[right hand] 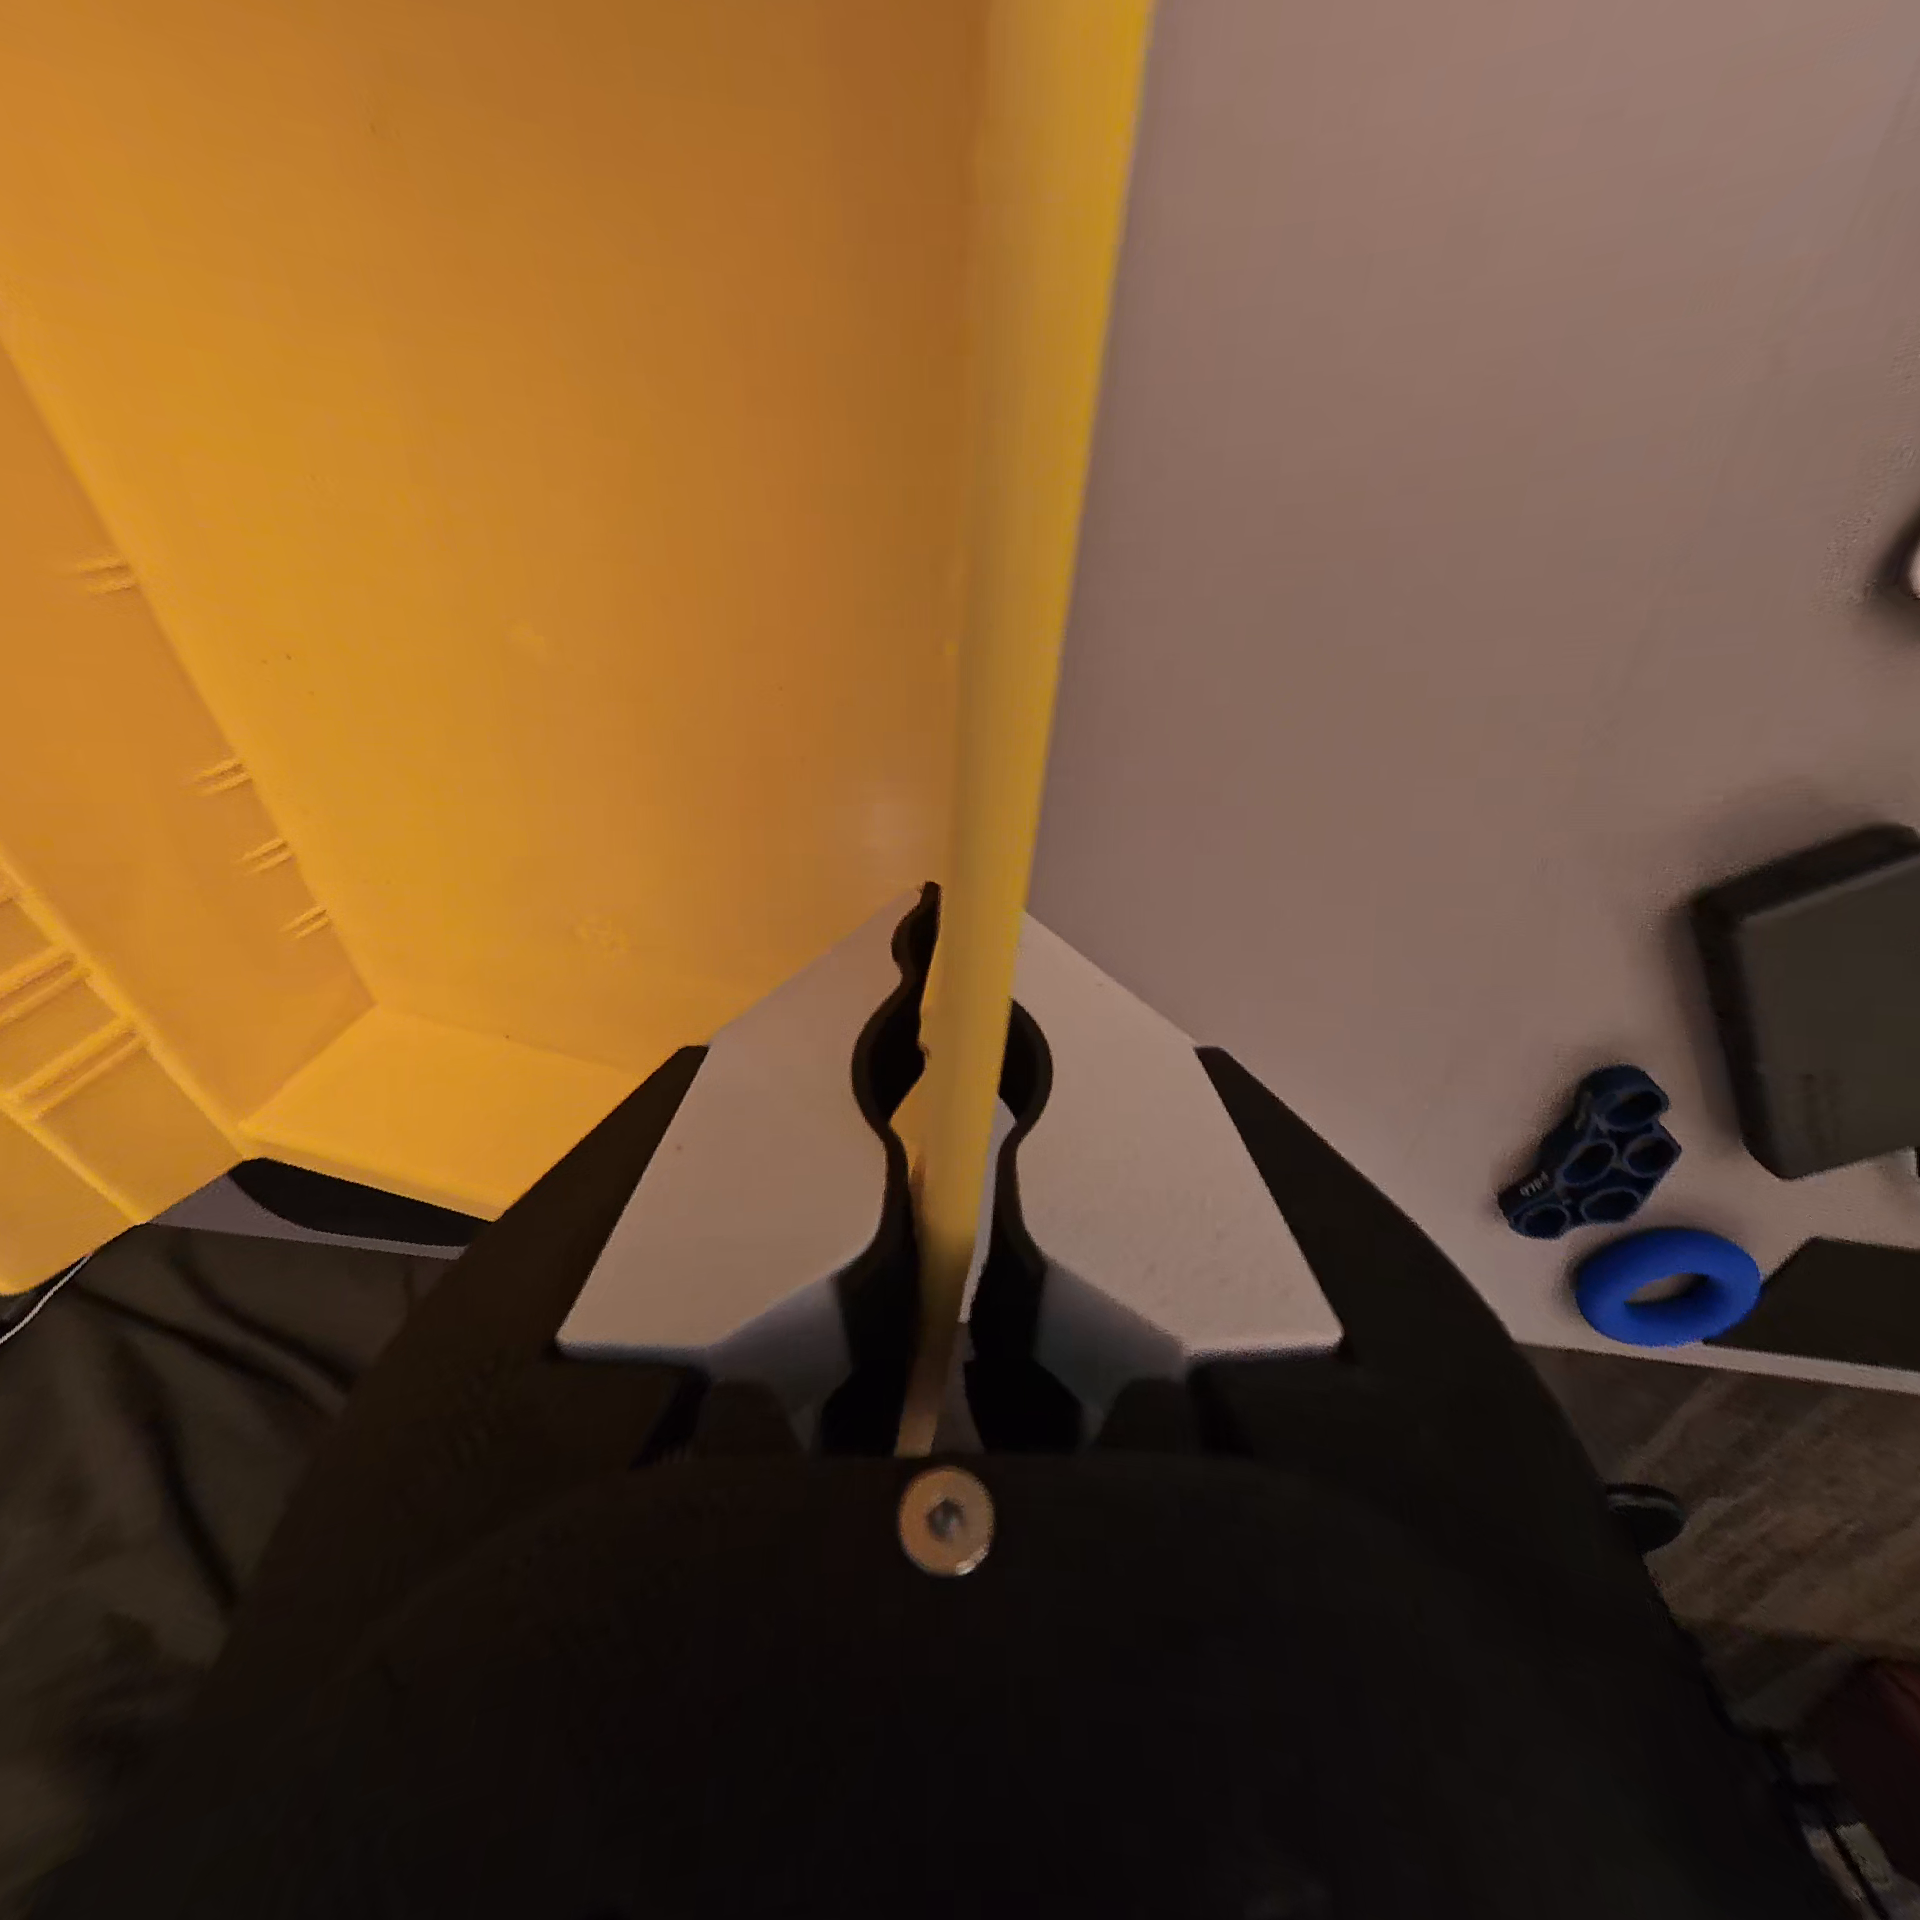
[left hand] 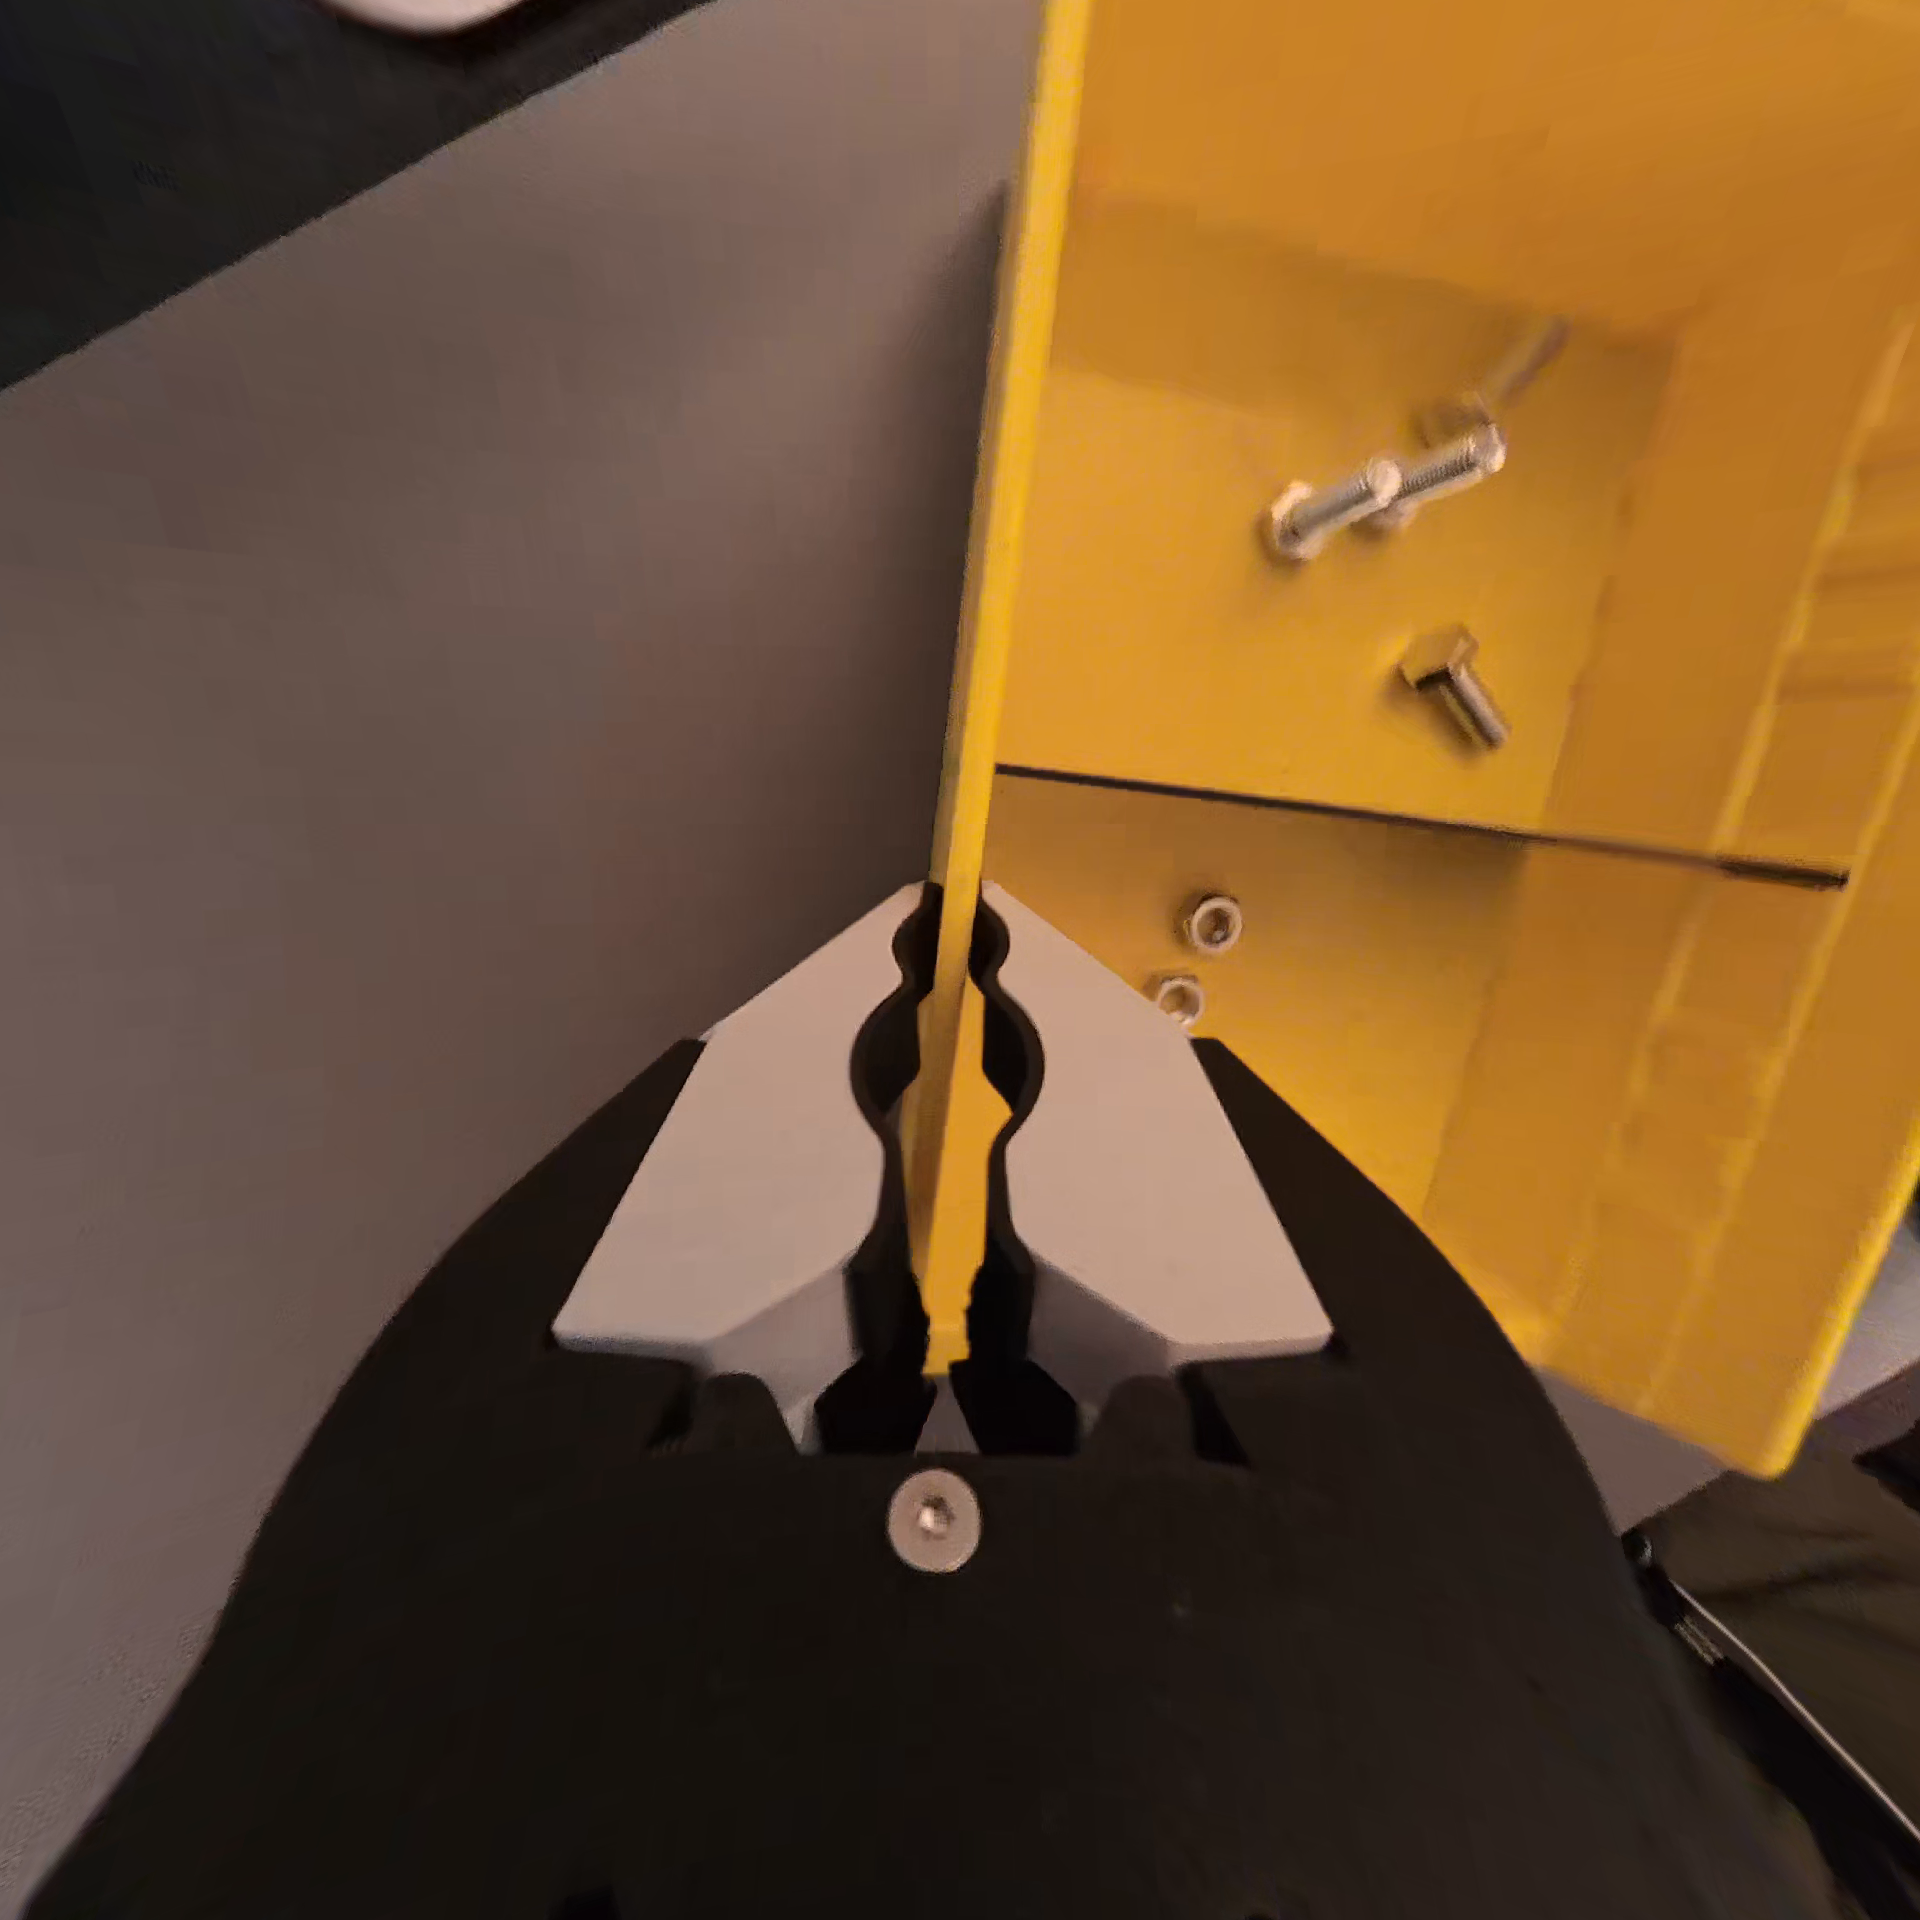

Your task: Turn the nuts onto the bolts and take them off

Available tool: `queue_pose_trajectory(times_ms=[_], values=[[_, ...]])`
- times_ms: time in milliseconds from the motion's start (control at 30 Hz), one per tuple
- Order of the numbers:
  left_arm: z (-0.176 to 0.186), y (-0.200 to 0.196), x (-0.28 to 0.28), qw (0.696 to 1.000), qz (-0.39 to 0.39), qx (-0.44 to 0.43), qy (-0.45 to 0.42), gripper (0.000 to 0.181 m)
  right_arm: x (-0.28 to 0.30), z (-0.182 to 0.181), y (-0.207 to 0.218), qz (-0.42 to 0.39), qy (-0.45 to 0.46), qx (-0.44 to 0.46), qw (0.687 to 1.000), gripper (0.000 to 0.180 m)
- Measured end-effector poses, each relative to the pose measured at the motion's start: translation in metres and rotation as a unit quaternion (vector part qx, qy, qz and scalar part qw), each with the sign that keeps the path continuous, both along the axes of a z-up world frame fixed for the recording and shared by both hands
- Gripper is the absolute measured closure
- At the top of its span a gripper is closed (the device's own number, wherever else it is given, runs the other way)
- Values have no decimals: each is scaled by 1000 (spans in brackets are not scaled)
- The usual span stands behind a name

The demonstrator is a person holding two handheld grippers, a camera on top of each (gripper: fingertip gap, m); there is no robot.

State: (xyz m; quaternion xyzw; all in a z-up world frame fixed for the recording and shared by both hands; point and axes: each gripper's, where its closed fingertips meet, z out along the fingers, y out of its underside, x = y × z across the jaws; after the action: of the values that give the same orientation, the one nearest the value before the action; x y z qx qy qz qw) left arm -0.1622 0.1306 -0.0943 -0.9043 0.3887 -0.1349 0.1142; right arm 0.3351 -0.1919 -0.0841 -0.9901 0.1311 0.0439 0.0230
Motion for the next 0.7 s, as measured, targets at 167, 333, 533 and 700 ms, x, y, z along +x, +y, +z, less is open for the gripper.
queue_pose_trajectory(times_ms=[167,333,533,700], values=[[1,23,-91,995,93,5,-26,177,-35,-8,30,34,19,2,999,177],[3,36,-171,980,192,56,-19,178,-63,-23,65,59,30,-1,998,177],[5,37,-217,952,284,67,-88,176,-86,-42,89,58,54,-33,996,177],[7,45,-234,931,328,79,-143,175,-84,-50,101,25,52,-44,997,177]])
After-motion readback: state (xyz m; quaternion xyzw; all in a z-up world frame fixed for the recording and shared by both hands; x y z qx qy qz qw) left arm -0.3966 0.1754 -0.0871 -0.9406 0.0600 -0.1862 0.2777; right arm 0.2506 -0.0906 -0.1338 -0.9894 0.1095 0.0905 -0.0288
